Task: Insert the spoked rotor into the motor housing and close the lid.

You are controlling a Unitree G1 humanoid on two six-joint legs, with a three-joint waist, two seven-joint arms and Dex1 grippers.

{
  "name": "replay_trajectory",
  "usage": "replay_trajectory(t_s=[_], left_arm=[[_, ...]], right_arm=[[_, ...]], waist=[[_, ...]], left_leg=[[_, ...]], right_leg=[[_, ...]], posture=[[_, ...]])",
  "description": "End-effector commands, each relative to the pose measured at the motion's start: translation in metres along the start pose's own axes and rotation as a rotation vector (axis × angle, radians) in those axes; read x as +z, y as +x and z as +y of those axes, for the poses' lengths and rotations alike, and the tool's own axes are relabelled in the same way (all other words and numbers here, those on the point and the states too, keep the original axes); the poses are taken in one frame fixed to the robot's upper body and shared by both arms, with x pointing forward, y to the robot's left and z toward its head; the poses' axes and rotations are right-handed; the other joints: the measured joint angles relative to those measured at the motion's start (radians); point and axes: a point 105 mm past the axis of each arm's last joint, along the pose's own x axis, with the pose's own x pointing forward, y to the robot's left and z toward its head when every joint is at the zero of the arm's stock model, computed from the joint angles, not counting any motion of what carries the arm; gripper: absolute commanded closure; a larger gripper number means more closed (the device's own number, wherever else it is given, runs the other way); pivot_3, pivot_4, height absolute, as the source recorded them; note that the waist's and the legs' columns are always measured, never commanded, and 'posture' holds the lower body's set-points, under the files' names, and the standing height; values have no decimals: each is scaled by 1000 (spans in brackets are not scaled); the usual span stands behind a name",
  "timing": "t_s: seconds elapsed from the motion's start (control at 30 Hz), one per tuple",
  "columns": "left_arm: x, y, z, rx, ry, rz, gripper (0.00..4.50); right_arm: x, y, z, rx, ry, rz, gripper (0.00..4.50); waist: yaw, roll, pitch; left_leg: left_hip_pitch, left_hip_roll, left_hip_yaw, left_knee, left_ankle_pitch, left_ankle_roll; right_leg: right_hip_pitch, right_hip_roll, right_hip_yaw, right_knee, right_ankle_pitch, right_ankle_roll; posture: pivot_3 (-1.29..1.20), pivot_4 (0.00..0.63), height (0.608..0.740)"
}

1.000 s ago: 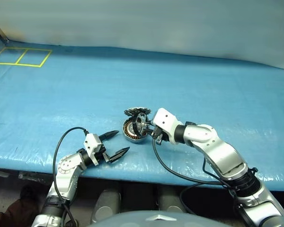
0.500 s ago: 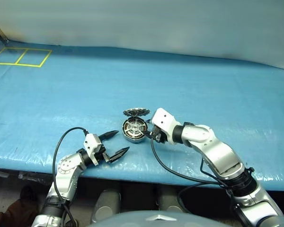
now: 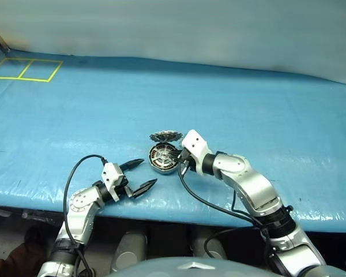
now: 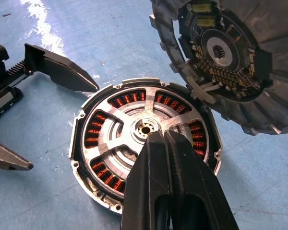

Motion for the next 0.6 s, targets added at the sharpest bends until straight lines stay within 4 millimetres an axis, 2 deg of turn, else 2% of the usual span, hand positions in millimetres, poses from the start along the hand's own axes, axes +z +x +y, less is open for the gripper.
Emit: replay_trajectory(t_s=[0.03, 0.23, 0.33, 0.43, 0.6], left_arm=[[10, 0, 3, 4, 53, -22, 0], [11, -1, 5, 7, 59, -19, 0], [11, -1, 5, 8, 60, -21, 0], [11, -1, 5, 7, 59, -24, 0], [13, 0, 5, 1, 59, -30, 0]], right_arm=[[7, 2, -1, -9, -20, -33, 4489], [-15, 6, -1, -21, 2, 36, 4489], [-16, 5, 2, -14, 1, 34, 4489], [-2, 2, 3, -10, 11, -37, 4489], [33, -11, 1, -14, 49, -213, 4489]], waist=[[-1, 0, 0], [-4, 0, 0], [-5, 0, 0], [-5, 0, 0], [-5, 0, 0]], left_leg=[[0, 0, 0, 0, 0, 0], [0, 0, 0, 0, 0, 0], [1, 0, 0, 0, 0, 0], [1, 0, 0, 0, 0, 0], [0, 0, 0, 0, 0, 0]], right_leg=[[0, 0, 0, 0, 0, 0], [0, 0, 0, 0, 0, 0], [0, 0, 0, 0, 0, 0], [1, 0, 0, 1, 0, 0], [0, 0, 0, 1, 0, 0]], posture=[[0, 150, 740], [0, 150, 740], [0, 150, 740], [0, 150, 740], [0, 150, 740]])
